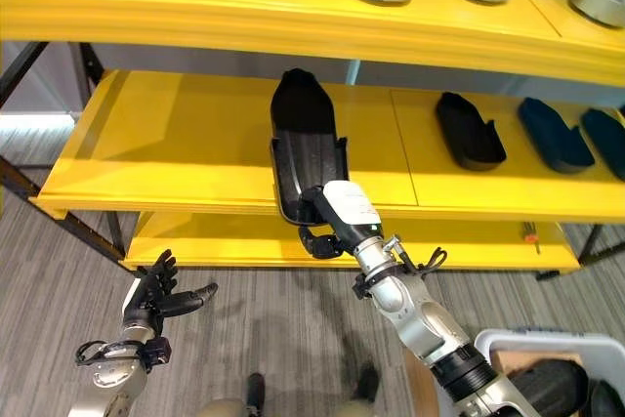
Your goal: Move parts from the plastic box to the shelf.
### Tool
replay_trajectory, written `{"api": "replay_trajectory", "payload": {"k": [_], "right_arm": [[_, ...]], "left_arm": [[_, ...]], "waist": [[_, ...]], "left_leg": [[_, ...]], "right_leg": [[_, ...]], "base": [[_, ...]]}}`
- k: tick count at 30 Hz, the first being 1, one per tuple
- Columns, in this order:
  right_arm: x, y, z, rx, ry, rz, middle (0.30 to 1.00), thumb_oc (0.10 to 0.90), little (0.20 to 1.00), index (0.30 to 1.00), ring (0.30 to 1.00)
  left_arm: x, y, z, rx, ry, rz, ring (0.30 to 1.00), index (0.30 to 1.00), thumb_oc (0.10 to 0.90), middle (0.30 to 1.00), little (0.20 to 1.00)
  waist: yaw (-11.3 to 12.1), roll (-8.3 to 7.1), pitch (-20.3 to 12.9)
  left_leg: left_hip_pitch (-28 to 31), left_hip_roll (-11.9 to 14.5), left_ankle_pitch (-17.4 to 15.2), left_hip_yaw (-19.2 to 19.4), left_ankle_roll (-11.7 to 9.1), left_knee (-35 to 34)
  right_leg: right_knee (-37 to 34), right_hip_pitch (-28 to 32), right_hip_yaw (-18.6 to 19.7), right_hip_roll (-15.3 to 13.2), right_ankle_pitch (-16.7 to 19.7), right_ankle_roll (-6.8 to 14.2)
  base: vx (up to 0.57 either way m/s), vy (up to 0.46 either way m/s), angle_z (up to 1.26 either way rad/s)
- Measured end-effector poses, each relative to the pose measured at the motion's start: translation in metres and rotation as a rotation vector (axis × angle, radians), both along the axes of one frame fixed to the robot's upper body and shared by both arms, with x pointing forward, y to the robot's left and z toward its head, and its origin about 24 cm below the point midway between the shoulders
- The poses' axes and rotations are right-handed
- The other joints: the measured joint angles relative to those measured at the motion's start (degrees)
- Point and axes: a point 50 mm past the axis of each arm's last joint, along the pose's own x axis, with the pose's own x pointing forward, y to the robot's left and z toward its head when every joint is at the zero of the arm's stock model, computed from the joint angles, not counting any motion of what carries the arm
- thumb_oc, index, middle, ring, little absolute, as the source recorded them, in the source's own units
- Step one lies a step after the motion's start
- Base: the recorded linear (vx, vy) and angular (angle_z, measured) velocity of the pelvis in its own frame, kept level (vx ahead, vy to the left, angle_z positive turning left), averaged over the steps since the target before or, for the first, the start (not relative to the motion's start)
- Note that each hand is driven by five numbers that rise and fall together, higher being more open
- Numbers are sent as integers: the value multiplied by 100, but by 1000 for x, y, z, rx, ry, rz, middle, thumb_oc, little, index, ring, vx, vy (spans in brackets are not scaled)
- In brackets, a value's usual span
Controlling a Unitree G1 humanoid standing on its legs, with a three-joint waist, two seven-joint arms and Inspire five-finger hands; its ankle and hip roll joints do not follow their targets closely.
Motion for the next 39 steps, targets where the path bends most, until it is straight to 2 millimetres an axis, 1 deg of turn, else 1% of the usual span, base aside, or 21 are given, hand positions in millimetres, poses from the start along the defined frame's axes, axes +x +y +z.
{"api": "replay_trajectory", "payload": {"k": [1, 2, 5, 6, 7, 10, 11, 14, 15, 17, 18, 21, 22, 24, 27, 29, 30, 32, 34, 36, 39], "right_arm": [[1, -1, 1, -5, -1, -1, 300, 400, 300, 300, 300], [3, -3, -1, -14, 9, -8, 300, 400, 300, 300, 300], [5, -9, -4, -26, 37, -20, 300, 400, 300, 300, 300], [6, -10, -4, -29, 40, -24, 300, 400, 300, 300, 300], [7, -12, -4, -26, 48, -28, 300, 400, 300, 300, 300], [9, -12, 0, -25, 38, -26, 300, 400, 300, 300, 300], [13, -11, 5, -36, 20, -18, 300, 400, 300, 300, 300], [21, -11, 14, -55, -6, -21, 300, 400, 300, 300, 300], [28, -10, 19, -68, -20, -21, 300, 400, 300, 300, 300], [35, -10, 24, -81, -30, -30, 300, 400, 300, 300, 300], [37, -10, 25, -83, -28, -34, 300, 400, 300, 300, 300], [46, -8, 27, -103, -19, -35, 300, 400, 300, 300, 300], [54, -9, 33, -124, -27, -49, 300, 400, 300, 300, 300], [63, -12, 41, -122, -34, -75, 300, 400, 300, 300, 300], [71, -18, 44, -123, -20, -113, 300, 400, 300, 300, 300], [78, -21, 52, -115, -27, -135, 300, 400, 300, 300, 300], [81, -24, 56, -114, -37, -155, 300, 400, 300, 300, 300], [93, -39, 70, -94, -43, -230, 300, 400, 300, 300, 300], [97, -46, 78, -91, -51, -261, 300, 400, 300, 300, 300], [103, -59, 96, -82, -80, -317, 300, 400, 300, 300, 300], [107, -71, 113, -73, -104, -370, 300, 400, 300, 300, 300]], "left_arm": [[-4, -2, -3, -11, 12, 2, 1000, 1000, 900, 1000, 1000], [-9, -5, -8, -26, 33, -3, 1000, 1000, 900, 1000, 1000], [-15, -6, -11, -37, 49, -19, 1000, 1000, 900, 1000, 1000], [-16, -7, -12, -39, 50, -25, 1000, 1000, 900, 1000, 1000], [-16, -8, -12, -43, 50, -35, 1000, 1000, 900, 1000, 1000], [-16, -8, -11, -46, 50, -40, 1000, 1000, 900, 1000, 1000], [-16, -9, -11, -47, 49, -41, 1000, 1000, 900, 1000, 1000], [-14, -10, -9, -49, 38, -48, 1000, 1000, 900, 1000, 1000], [-14, -11, -9, -50, 34, -50, 1000, 1000, 900, 1000, 1000], [-9, -12, -6, -52, 22, -57, 1000, 1000, 900, 1000, 1000], [-9, -13, -6, -52, 19, -58, 1000, 1000, 900, 1000, 1000], [-6, -12, -3, -79, 7, -49, 1000, 1000, 900, 1000, 1000], [-3, -12, 0, -78, -8, -55, 1000, 1000, 900, 1000, 1000], [-1, -12, 3, -71, -20, -63, 1000, 1000, 900, 1000, 1000], [-1, -8, 4, -49, -16, -77, 1000, 1000, 900, 1000, 1000], [0, -7, 6, -43, -23, -79, 1000, 1000, 900, 1000, 1000], [1, -7, 7, -42, -28, -81, 1000, 1000, 900, 1000, 1000], [4, -10, 9, -68, -39, -107, 1000, 1000, 900, 1000, 1000], [4, -11, 9, -67, -40, -120, 1000, 1000, 900, 1000, 1000], [7, -12, 11, -68, -50, -127, 1000, 1000, 900, 1000, 1000], [8, -10, 13, -61, -56, -127, 1000, 1000, 900, 1000, 1000]], "waist": [[-13, 68, 6], [-47, 193, 27], [-25, 218, 34], [-32, 253, 55], [-45, 297, 84], [-37, 376, 132], [-41, 468, 187], [-68, 592, 238], [-60, 668, 245], [-52, 737, 286], [5, 770, 305], [80, 842, 346], [104, 923, 394], [193, 1015, 446], [268, 1082, 483], [319, 1101, 494], [316, 1120, 506], [377, 1198, 548], [396, 1250, 578], [390, 1352, 652], [413, 1403, 711]], "left_leg": [[-87, 106, 21, -87, -58, 42], [-130, 314, 97, -243, -179, 5], [-131, 606, 202, -425, -369, -127], [-135, 712, 241, -492, -431, -152], [-124, 853, 260, -531, -474, -207], [-137, 1015, 271, -537, -486, -252], [-146, 1097, 282, -525, -499, -283], [-184, 1151, 327, -531, -523, -296], [-258, 1171, 364, -528, -566, -304], [-343, 1175, 397, -544, -593, -313], [-363, 1176, 447, -562, -637, -316], [-424, 1183, 455, -595, -648, -315], [-496, 1181, 464, -640, -652, -315], [-571, 1176, 470, -652, -651, -309], [-581, 1169, 470, -665, -650, -321], [-657, 1163, 471, -666, -650, -309], [-703, 1159, 477, -664, -651, -309], [-805, 1135, 493, -679, -641, -302], [-855, 1108, 502, -725, -628, -295], [-950, 1067, 532, -771, -618, -298], [-1012, 1055, 540, -811, -618, -303]], "right_leg": [[-34, 25, -28, 101, -50, -45], [-35, 54, -41, 332, -128, -128], [-46, 122, -181, 606, -380, -270], [-46, 141, -220, 713, -403, -307], [-33, 147, -262, 848, -452, -386], [11, 76, -266, 1007, -516, -490], [76, 35, -266, 1069, -548, -538], [219, -75, -275, 1097, -613, -571], [345, -204, -274, 1096, -649, -575], [400, -307, -279, 1093, -658, -582], [425, -330, -298, 1092, -670, -597], [541, -440, -308, 1078, -744, -602], [606, -521, -324, 1064, -771, -595], [709, -632, -337, 1040, -816, -600], [817, -665, -357, 1018, -907, -593], [910, -785, -352, 994, -940, -585], [936, -847, -347, 984, -944, -586], [1001, -959, -355, 952, -963, -579], [1050, -1011, -375, 917, -982, -568], [1074, -1079, -404, 873, -983, -564], [1103, -1135, -454, 855, -1006, -556]], "base": [[70, -268, 35], [67, -259, 47], [47, -167, 27], [35, -123, 16], [34, -120, 13], [8, -94, -3], [-16, -86, -8], [-34, -51, -1], [-27, -44, 3], [-27, -42, 4], [-38, -39, 6], [-24, -12, 4], [-24, -12, 8], [-32, -4, 6], [-28, 1, 6], [-24, 5, -1], [0, 0, 0], [-39, 11, 5], [-22, 12, 8], [-8, 6, 11], [1, 4, 8]]}}
